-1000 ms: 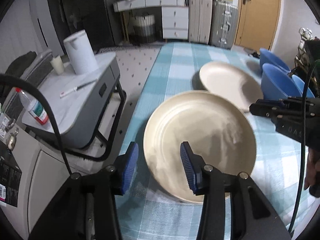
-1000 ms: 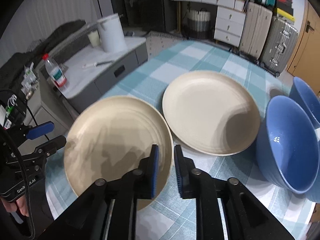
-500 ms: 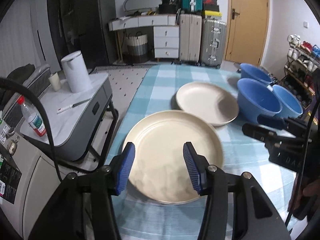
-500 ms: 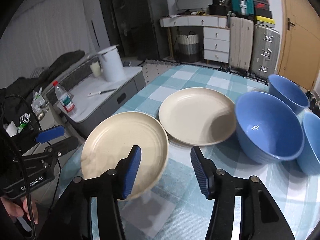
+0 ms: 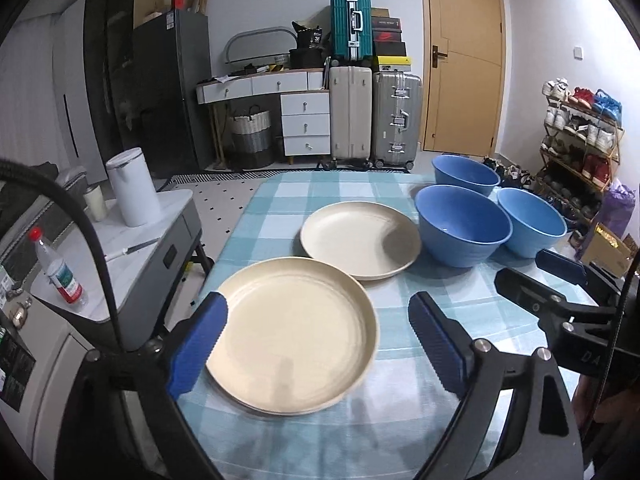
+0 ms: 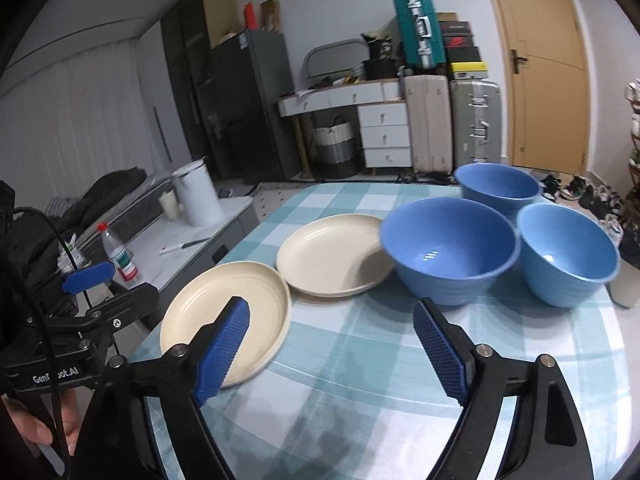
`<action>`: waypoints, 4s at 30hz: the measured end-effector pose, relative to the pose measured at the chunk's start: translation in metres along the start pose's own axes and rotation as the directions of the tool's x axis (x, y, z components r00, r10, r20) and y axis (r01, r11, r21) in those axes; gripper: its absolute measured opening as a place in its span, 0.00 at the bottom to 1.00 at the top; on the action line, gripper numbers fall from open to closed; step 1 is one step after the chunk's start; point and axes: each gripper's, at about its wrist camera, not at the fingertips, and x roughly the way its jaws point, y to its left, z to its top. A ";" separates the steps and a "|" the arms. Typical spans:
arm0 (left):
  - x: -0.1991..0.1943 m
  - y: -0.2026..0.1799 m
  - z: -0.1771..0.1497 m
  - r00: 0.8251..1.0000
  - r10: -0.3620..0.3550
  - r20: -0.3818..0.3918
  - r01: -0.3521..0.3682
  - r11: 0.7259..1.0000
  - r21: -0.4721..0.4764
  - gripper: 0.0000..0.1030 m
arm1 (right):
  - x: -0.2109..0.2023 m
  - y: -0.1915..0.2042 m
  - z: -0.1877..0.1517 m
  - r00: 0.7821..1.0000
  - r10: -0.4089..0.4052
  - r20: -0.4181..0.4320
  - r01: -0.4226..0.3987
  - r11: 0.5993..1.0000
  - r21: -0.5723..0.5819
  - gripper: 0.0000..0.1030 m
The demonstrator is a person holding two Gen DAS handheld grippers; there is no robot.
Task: Organize plates and bowls
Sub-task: 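Withdraw the left tool back from the plates, then grasp the rim of another cream plate with the left tool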
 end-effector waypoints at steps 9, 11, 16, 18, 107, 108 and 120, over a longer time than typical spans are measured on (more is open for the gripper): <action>-0.014 -0.017 -0.009 0.999 -0.032 0.029 0.034 0.998 -0.052 0.95 | -0.048 -0.028 -0.018 0.989 -0.097 0.113 0.089 0.994 0.069 0.98; -0.016 -0.019 -0.010 0.999 -0.026 0.029 0.028 0.998 -0.054 0.95 | -0.059 -0.035 -0.021 0.985 -0.115 0.126 0.104 0.991 0.089 0.99; -0.021 -0.031 -0.014 0.999 -0.010 0.040 0.012 1.000 -0.029 0.95 | -0.084 -0.043 -0.030 0.972 -0.167 0.163 0.153 0.984 0.095 0.99; -0.022 -0.034 -0.017 0.999 -0.014 0.037 0.015 1.000 -0.025 0.95 | -0.090 -0.045 -0.033 0.971 -0.175 0.165 0.161 0.982 0.097 0.99; 0.252 0.019 0.117 0.942 -0.042 -0.334 0.086 0.989 0.117 0.96 | 0.040 -0.025 0.002 0.990 -0.097 0.106 0.105 0.992 -0.073 0.99; 0.258 0.020 0.117 0.936 -0.047 -0.350 0.092 0.989 0.112 0.96 | 0.045 -0.027 0.005 0.991 -0.093 0.098 0.099 0.993 -0.061 0.99; 0.318 0.025 0.111 0.851 -0.110 -0.514 0.158 0.986 0.050 0.78 | 0.071 0.005 0.109 0.987 -0.053 0.151 0.081 0.979 -0.186 0.99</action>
